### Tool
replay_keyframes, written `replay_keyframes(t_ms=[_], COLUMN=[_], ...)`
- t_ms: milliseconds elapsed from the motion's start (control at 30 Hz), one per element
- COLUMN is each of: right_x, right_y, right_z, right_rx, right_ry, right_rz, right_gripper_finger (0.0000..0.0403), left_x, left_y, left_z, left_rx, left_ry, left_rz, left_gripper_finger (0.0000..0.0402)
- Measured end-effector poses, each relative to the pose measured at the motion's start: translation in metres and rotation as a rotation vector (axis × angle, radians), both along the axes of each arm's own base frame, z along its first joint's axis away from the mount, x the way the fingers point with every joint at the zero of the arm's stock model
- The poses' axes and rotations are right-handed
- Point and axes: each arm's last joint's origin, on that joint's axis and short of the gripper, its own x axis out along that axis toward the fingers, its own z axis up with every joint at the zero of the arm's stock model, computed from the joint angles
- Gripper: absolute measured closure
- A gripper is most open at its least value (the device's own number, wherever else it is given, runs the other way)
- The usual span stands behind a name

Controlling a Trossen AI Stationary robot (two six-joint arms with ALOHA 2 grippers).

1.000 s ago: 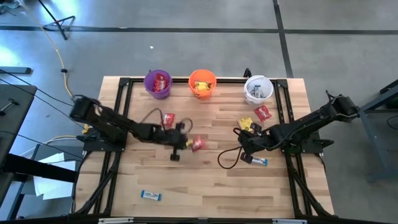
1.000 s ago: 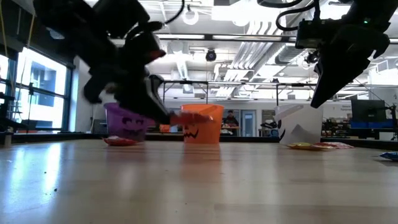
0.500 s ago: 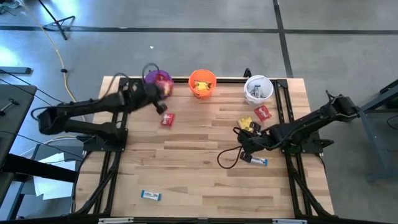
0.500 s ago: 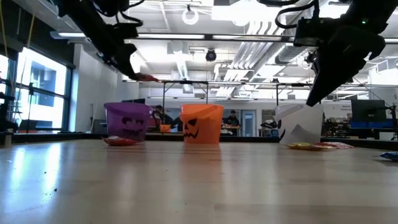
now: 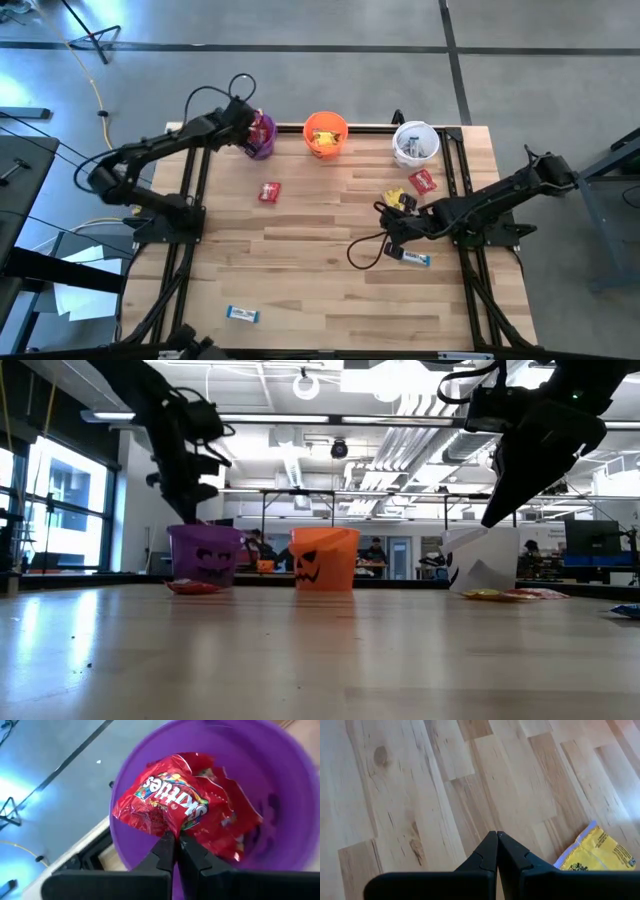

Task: Sort candy
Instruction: Put the red candy into the violet bucket, then put the yellow candy into the orange bucket

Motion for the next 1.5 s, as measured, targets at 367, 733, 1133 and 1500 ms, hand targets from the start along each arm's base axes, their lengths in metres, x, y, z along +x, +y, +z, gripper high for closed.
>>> replay_keyframes(t_ms=[367,733,1133,1500], right_x=[0.000,-0.007,-0.027,-0.027], right_y=[0.000,-0.007,-0.026,-0.040], right_z=[0.000,-0.006,-0.057,-0.083], right_rx=[-0.002,-0.150,-0.156,-0.330], right_ry=[0.006,0.069,0.079,0.153], right_rz=[0.007,0.009,-0.113,-0.196], right_gripper_finger=[0.0402,0.0402,0.0389,0.0192], left_x=[0.011,0.020,0.014,0.013], left_y=[0.011,-0.019,-0.107,-0.178], left_z=[-0.007,0.009,-0.008,-0.032], left_rx=[0.029,0.087,0.228,0.251], left_ry=[0.016,-0.031,-0.322,-0.543], left_rz=[-0.047,-0.148,-0.401,-0.734], left_gripper_finger=[0.0346,0.0255,0.0252,0.0252])
